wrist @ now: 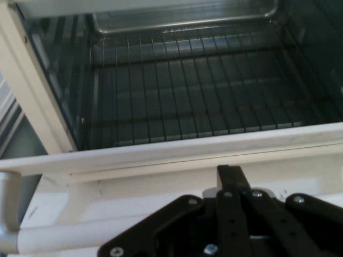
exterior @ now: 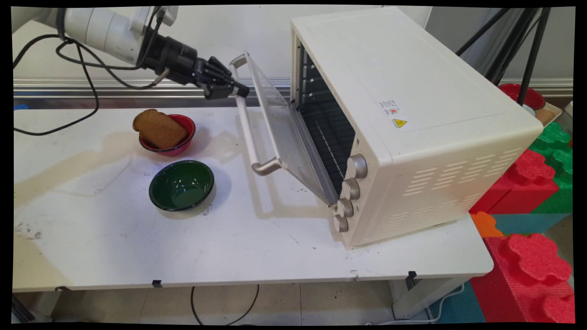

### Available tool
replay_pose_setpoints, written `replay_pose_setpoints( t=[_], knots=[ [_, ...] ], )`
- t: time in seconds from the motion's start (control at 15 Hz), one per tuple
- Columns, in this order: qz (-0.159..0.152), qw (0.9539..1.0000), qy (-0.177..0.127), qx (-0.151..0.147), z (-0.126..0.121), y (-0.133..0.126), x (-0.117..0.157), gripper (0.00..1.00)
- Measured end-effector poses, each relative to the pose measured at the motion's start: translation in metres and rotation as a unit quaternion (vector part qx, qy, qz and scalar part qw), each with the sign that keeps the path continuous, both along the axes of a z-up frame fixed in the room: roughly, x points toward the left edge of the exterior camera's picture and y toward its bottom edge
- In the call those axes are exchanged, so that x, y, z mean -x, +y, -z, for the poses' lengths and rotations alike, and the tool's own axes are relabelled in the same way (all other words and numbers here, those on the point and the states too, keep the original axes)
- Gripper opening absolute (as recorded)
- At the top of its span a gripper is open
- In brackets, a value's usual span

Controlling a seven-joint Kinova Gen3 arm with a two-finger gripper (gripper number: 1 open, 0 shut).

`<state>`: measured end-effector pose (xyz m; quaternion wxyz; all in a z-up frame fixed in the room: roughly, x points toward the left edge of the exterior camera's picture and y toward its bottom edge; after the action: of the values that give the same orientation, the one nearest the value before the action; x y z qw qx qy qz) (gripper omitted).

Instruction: Open the oven

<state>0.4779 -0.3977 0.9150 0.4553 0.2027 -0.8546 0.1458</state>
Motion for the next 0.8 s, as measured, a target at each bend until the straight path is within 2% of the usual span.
replay_pose_setpoints(
  t=[0.8],
  knots=[
    [-0.008, 0.9991, -0.028, -0.032, 0.045, 0.019, -0.023, 0.00]
  ],
)
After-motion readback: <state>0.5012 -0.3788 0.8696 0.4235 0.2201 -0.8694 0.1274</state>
